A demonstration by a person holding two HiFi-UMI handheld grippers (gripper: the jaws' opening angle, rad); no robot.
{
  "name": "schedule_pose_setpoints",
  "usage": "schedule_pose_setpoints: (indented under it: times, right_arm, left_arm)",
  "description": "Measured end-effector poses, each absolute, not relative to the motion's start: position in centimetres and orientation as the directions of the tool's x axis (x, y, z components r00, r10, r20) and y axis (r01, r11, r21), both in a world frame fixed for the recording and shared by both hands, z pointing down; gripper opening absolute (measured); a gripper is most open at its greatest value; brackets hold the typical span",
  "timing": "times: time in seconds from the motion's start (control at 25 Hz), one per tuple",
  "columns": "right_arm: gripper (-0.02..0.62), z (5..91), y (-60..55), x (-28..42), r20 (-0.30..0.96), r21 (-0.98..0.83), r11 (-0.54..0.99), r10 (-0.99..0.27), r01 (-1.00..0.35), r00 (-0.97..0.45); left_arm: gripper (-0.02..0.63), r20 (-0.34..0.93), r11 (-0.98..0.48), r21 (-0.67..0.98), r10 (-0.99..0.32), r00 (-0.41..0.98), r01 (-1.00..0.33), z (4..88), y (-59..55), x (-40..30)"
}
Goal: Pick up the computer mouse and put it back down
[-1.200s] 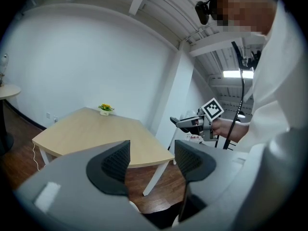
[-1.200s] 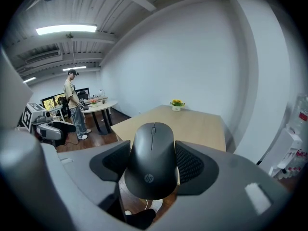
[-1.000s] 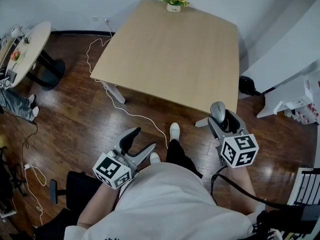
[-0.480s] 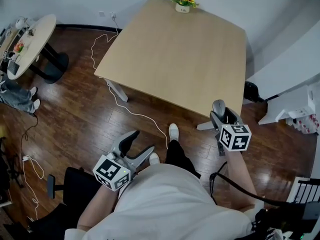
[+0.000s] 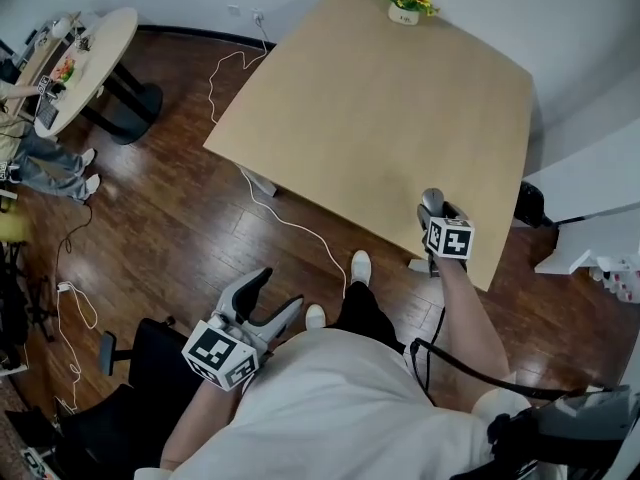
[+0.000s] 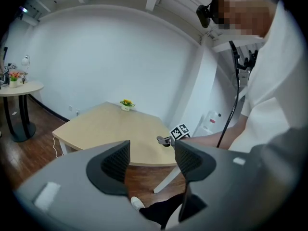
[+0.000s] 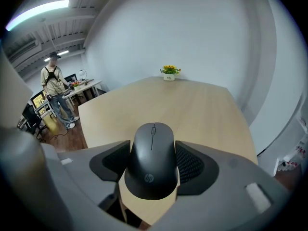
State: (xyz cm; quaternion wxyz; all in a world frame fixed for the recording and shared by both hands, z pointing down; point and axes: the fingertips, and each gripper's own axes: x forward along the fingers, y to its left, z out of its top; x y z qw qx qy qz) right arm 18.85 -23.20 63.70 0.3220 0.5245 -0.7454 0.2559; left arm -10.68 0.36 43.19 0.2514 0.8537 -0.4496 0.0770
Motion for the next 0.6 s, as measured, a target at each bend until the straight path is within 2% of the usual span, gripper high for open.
schedule_pose_setpoints:
  times: [0.6]
  right_arm:
    - [0.296,72.3,-29.1,18.8,0.832,-0.036,0.354,-0.507,-0.934,-0.224]
  left_arm:
    - [0.265,0.4,-0.416,0.341,-0.748,0.53,-0.843,43.5,-8.7,-8.6]
